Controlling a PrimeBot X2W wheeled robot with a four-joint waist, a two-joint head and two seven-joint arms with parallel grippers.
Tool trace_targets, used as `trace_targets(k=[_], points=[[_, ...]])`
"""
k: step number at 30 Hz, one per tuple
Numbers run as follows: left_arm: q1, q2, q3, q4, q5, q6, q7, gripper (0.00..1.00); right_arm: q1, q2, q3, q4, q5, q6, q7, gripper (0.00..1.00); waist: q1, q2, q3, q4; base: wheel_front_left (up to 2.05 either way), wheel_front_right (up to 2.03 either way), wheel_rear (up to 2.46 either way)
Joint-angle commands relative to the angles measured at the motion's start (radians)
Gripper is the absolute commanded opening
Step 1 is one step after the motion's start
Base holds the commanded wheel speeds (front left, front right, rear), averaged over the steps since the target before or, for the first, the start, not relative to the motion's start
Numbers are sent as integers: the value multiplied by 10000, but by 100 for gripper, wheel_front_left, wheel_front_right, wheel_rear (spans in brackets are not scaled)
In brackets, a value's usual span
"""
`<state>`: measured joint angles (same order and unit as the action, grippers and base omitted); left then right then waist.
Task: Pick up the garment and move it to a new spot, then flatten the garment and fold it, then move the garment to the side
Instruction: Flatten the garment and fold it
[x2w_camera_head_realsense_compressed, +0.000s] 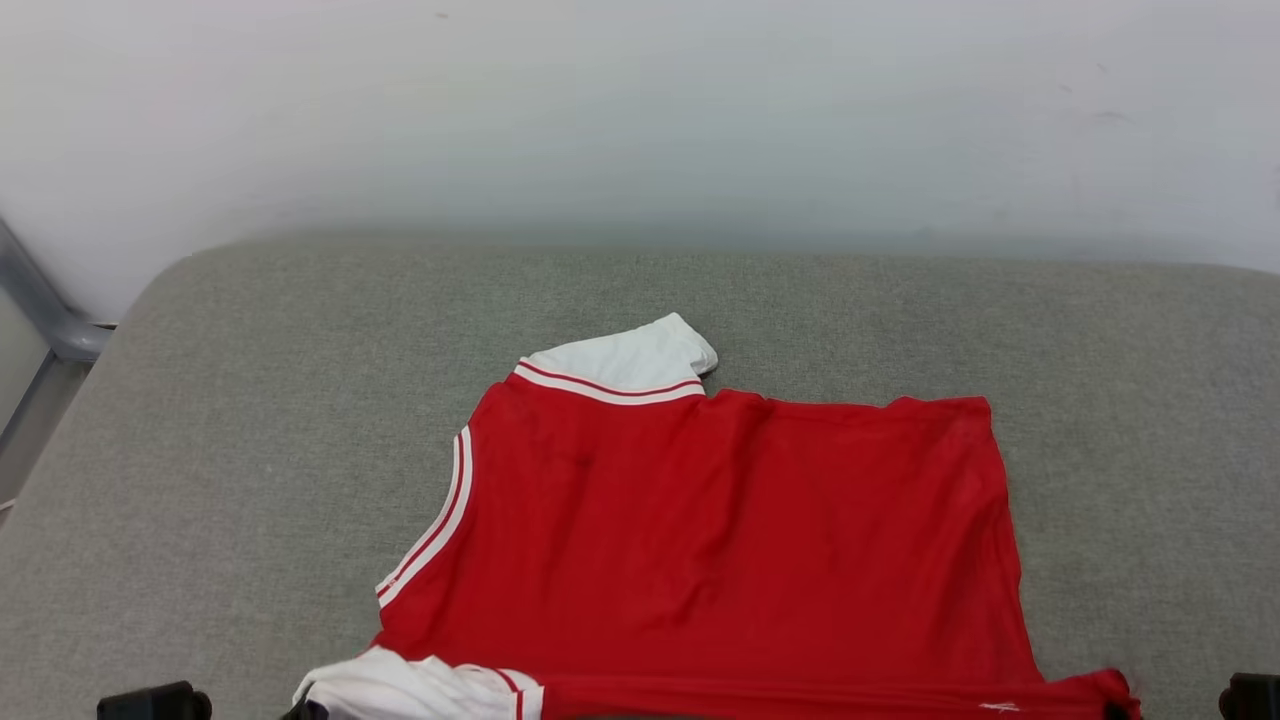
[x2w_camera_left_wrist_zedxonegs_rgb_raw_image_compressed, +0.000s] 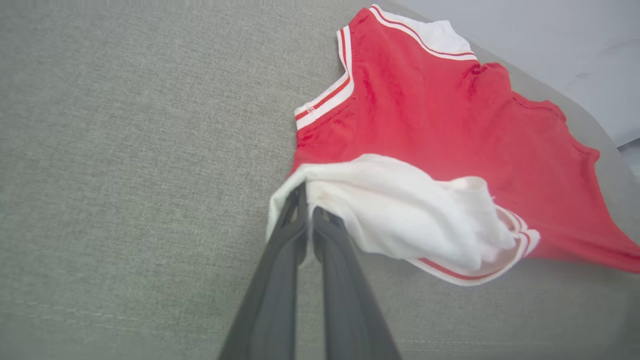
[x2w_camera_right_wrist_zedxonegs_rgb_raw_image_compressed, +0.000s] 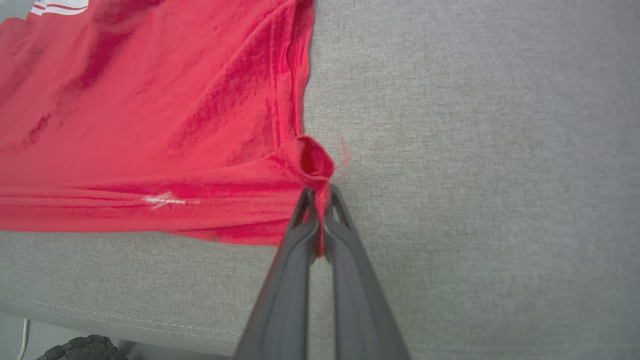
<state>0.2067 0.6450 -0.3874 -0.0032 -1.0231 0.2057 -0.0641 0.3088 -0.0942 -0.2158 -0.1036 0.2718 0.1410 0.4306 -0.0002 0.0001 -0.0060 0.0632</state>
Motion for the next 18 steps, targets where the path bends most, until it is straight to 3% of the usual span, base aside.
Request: trace_targets(k=[1, 7, 18], points=[[34, 292, 227, -174, 81, 292, 31, 0, 39, -72, -312, -200, -112, -183, 131, 0, 2, -1, 37, 6, 0, 0, 0], [-1104, 184, -20, -459, 329, 232, 410, 0, -606, -35, -204, -459, -175, -158, 374, 0, 2, -1, 428, 91, 0, 0, 0], [-3855, -689, -795, 1346, 988, -634, 633, 0, -2587, -679, 583, 566, -233, -116, 265, 0, 2, -1, 1679, 28, 0, 0, 0]])
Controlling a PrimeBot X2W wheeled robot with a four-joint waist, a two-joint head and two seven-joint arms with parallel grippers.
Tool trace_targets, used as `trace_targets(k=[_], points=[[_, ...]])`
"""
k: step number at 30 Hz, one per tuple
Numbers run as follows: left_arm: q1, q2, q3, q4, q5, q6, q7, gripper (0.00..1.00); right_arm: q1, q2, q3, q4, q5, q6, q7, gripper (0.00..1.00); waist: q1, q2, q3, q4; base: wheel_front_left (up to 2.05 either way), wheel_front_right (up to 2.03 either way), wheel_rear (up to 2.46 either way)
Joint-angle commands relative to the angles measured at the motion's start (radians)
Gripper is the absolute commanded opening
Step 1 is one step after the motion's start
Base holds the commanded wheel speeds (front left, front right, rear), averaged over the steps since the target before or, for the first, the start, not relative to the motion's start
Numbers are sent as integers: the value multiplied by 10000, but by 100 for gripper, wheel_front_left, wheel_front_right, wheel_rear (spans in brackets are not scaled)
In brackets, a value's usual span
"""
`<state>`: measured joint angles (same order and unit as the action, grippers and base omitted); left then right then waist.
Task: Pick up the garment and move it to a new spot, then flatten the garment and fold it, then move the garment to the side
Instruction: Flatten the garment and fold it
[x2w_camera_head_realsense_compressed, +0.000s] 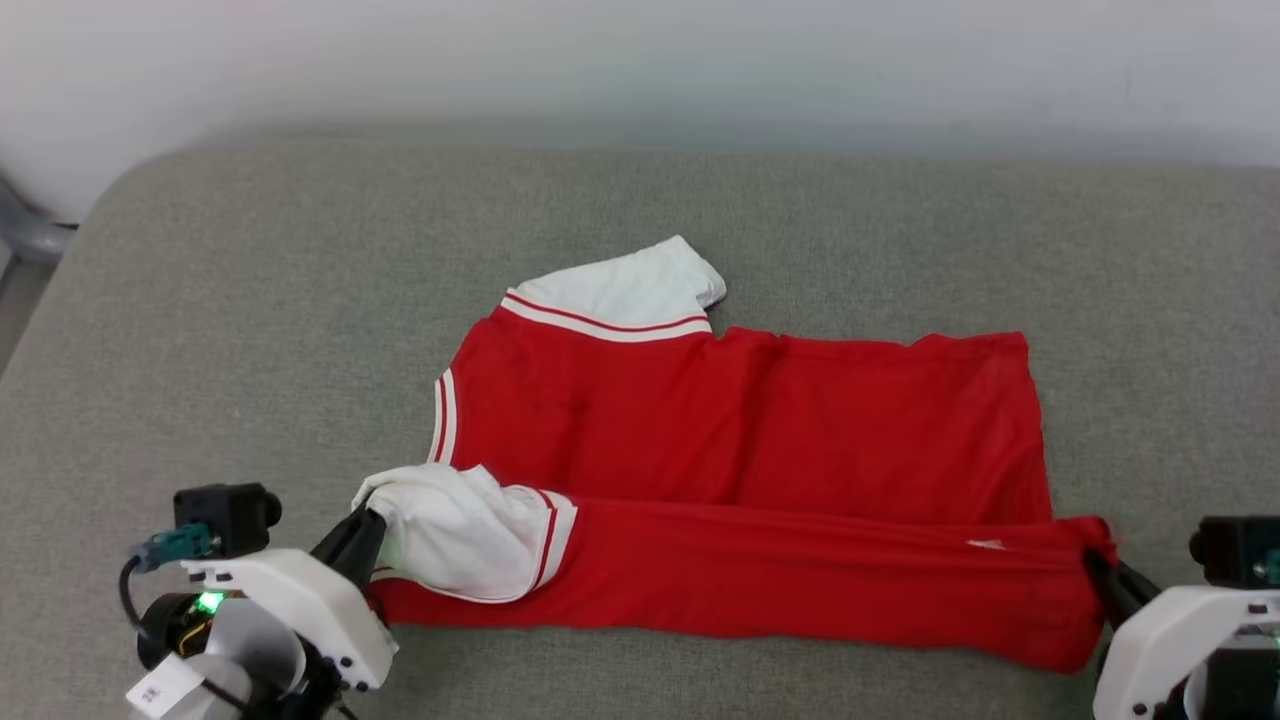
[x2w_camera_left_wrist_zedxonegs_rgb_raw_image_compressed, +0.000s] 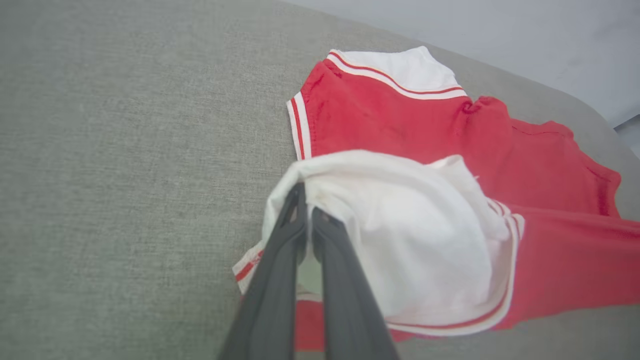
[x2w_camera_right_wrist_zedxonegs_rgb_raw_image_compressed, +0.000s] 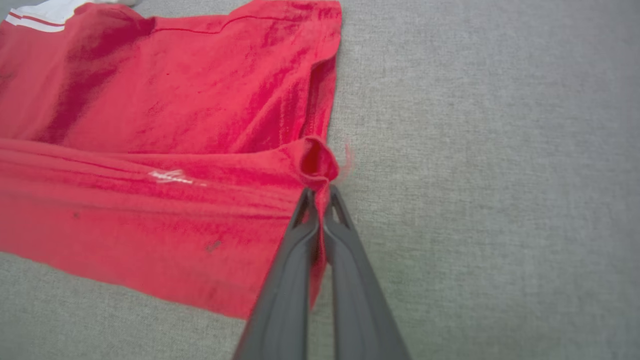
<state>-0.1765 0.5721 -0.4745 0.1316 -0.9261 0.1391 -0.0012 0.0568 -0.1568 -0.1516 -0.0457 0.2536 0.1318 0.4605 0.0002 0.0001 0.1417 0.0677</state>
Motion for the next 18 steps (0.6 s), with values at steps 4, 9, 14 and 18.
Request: trace_targets(k=[4, 9, 14, 18], points=[[-658, -294, -156, 871, 68, -328, 7, 0, -615, -208, 373, 589, -10, -23, -282, 0, -2, -1, 585, -53, 0, 0, 0], [-1019, -698, -420, 1957, -21, -754, 21, 0, -944, -238, 755, 1570, 110, -22, -776, 0, -2, -1, 772, -53, 0, 0, 0], [-1203, -1021, -550, 2754, -82, -998, -56, 39, -1183, -243, 975, 2617, 325, -22, -1325, 66, -2, -1, 787, -51, 0, 0, 0], [-1250, -1108, -444, 3125, -67, -922, -356, 100, -1417, -322, 1035, 2840, 446, -22, -2442, 100, -2, -1, 571, -56, 0, 0, 0]])
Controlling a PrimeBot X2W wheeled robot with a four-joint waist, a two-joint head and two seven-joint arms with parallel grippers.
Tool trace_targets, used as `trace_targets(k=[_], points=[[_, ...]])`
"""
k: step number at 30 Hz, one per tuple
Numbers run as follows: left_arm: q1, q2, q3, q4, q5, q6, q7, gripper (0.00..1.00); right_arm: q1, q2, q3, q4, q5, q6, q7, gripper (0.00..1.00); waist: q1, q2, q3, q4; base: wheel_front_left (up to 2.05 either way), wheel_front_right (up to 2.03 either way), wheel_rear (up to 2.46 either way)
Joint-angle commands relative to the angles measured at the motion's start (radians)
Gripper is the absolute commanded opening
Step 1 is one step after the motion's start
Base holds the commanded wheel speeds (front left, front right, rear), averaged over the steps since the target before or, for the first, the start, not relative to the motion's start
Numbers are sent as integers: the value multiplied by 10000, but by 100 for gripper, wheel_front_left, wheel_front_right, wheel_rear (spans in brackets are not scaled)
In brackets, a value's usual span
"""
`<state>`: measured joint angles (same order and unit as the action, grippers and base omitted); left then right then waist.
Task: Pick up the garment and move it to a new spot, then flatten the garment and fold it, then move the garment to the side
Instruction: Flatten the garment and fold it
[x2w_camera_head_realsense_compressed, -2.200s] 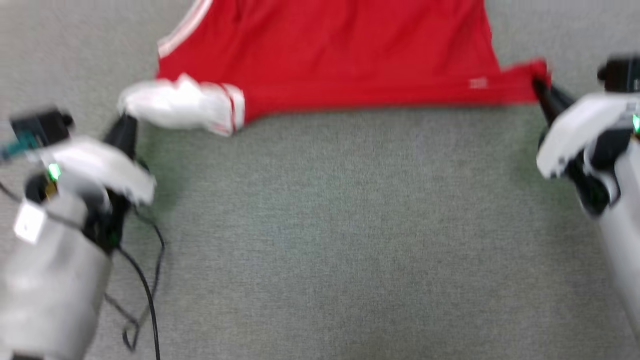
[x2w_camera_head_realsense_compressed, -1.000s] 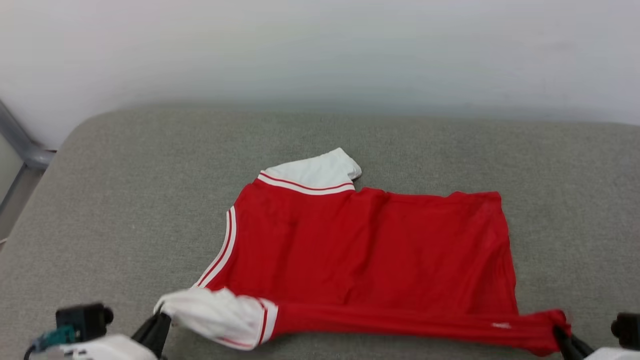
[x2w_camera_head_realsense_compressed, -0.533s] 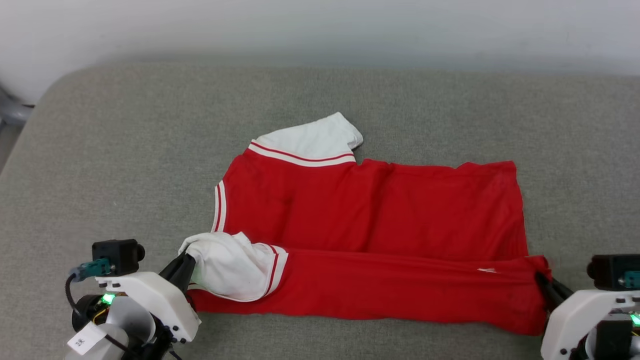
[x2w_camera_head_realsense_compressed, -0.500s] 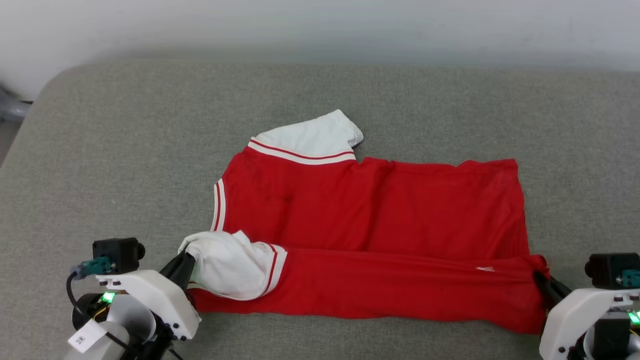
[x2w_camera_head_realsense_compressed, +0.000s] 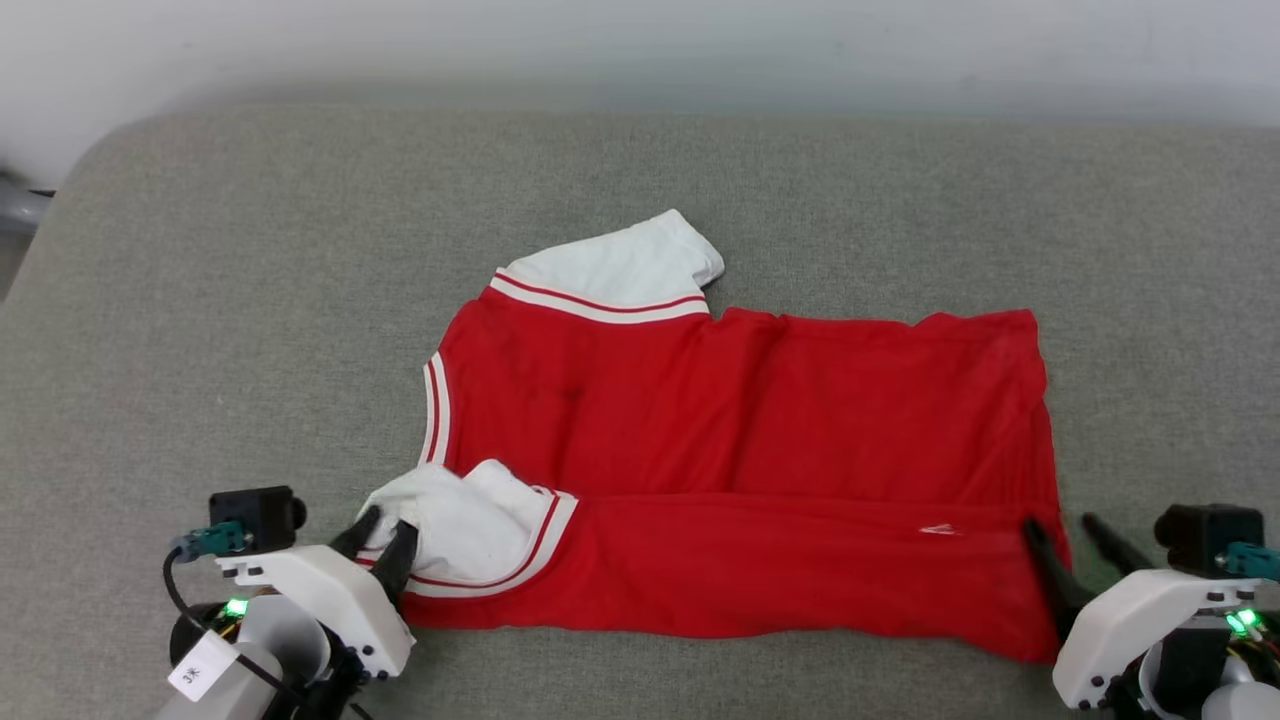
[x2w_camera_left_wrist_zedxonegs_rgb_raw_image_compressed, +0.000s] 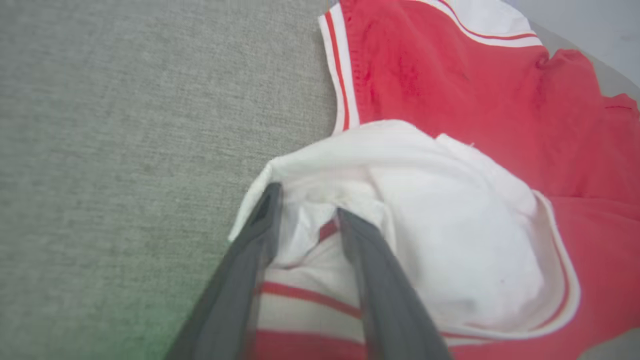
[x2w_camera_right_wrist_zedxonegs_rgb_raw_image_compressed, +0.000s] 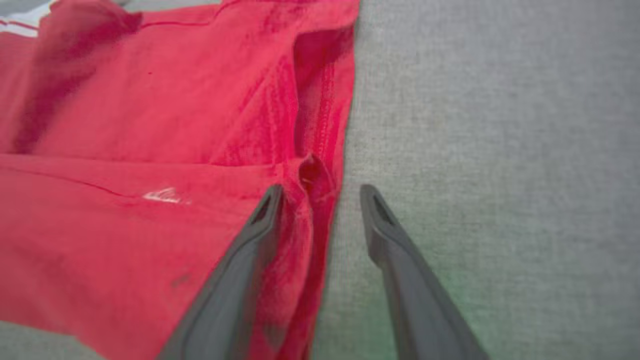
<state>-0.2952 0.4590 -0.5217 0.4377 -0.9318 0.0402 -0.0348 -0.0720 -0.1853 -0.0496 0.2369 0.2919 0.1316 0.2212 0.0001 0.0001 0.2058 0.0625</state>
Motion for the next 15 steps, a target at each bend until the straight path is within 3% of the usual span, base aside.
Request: trace_targets(k=[1, 7, 15], points=[[-44, 33, 64, 98, 5, 94, -115, 100, -178, -35, 15, 12, 106, -19, -392, 100, -1, -1, -146, -12, 0, 0, 0], [389, 299, 330, 35, 12, 443, -488, 100, -123, 72, 7, -193, 5, -17, -2136, 100, -1, -1, -787, -129, 0, 0, 0], [1139, 1148, 616, -830, -242, 1095, 192, 100, 475, 490, -126, -1101, -367, -17, -2863, 100, -1, -1, -1483, -262, 0, 0, 0]])
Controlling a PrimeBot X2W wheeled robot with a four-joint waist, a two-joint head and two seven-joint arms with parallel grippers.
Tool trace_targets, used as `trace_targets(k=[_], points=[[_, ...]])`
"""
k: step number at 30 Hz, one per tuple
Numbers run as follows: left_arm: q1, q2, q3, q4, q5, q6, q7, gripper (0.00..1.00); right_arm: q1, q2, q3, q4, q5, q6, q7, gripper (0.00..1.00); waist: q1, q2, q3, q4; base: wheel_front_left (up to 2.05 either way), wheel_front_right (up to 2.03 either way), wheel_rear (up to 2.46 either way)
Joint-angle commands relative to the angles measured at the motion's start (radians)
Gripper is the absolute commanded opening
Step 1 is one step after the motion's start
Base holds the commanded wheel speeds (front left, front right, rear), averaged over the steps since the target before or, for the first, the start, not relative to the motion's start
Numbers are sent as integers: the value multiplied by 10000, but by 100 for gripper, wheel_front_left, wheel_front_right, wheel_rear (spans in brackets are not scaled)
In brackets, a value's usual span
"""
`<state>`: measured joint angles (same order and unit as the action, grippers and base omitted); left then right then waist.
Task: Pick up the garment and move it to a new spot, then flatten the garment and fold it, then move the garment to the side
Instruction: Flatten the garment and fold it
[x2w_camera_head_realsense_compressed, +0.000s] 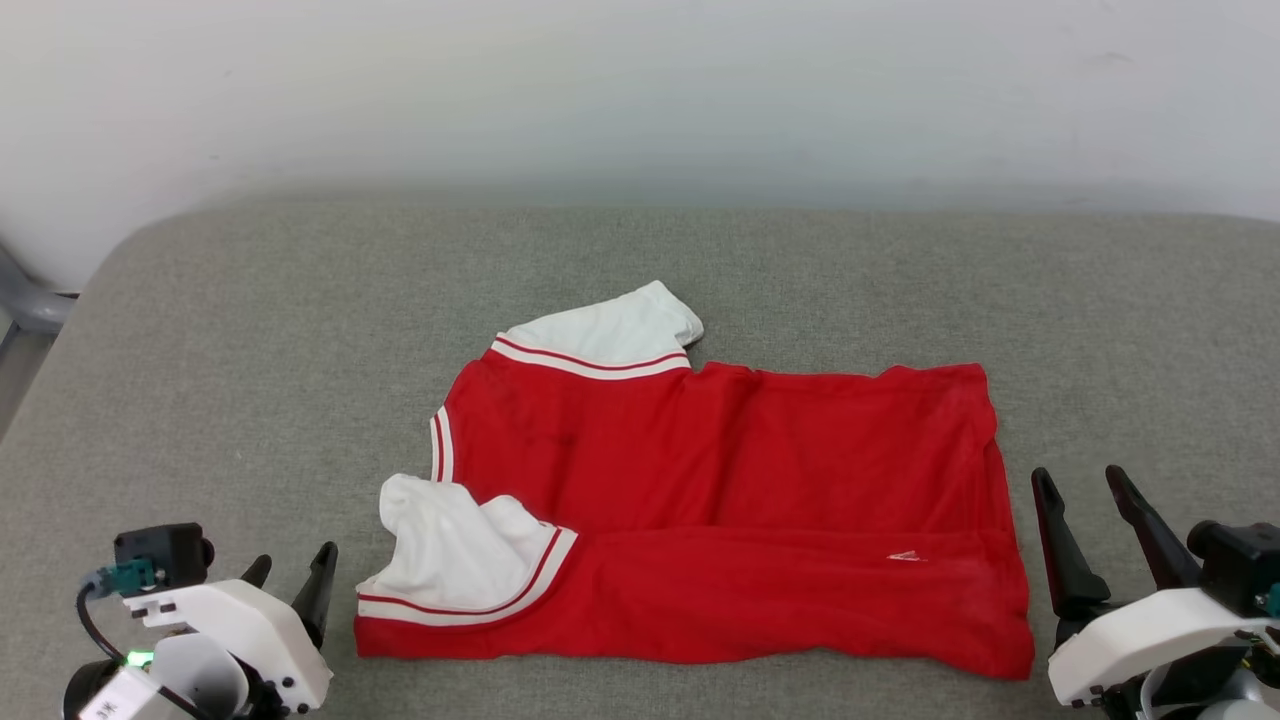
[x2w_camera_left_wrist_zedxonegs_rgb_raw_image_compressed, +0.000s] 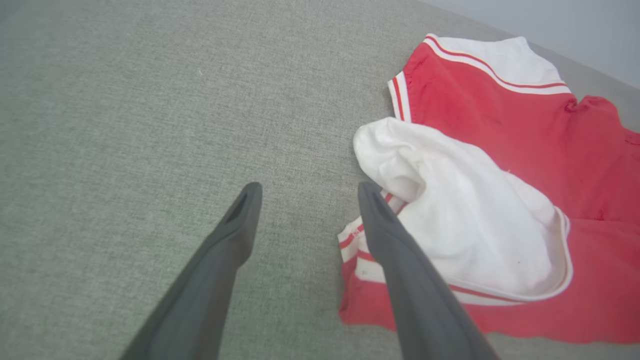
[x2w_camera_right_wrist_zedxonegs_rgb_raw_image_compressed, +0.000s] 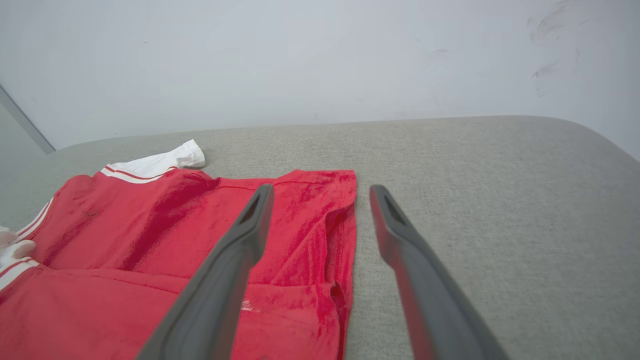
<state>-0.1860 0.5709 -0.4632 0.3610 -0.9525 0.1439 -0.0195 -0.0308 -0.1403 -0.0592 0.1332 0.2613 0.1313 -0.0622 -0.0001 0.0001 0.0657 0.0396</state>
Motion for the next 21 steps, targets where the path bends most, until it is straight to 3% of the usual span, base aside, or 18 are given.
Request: trace_targets(k=[1, 12, 18, 21], points=[[112, 167, 37, -286, -123, 47, 299, 100, 145, 102, -65, -227, -85, -13, -25, 100, 1, -1, -120, -40, 0, 0, 0], [-106, 1698, -97, -3001, -1191, 496, 3837, 100, 678, 599, -133, -1732, -339, -13, 476, 100, 1, -1, 234, -344, 0, 0, 0], [-472, 1848, -514, -3120, -1475, 826, 5326, 100, 457, 711, -82, -1862, -231, -13, 574, 100, 1, -1, 771, -610, 0, 0, 0], [-640, 1531, -933, -2530, -1294, 923, 5633, 100, 298, 751, -62, -1733, -169, -13, 619, 100, 1, -1, 1086, -788, 0, 0, 0]])
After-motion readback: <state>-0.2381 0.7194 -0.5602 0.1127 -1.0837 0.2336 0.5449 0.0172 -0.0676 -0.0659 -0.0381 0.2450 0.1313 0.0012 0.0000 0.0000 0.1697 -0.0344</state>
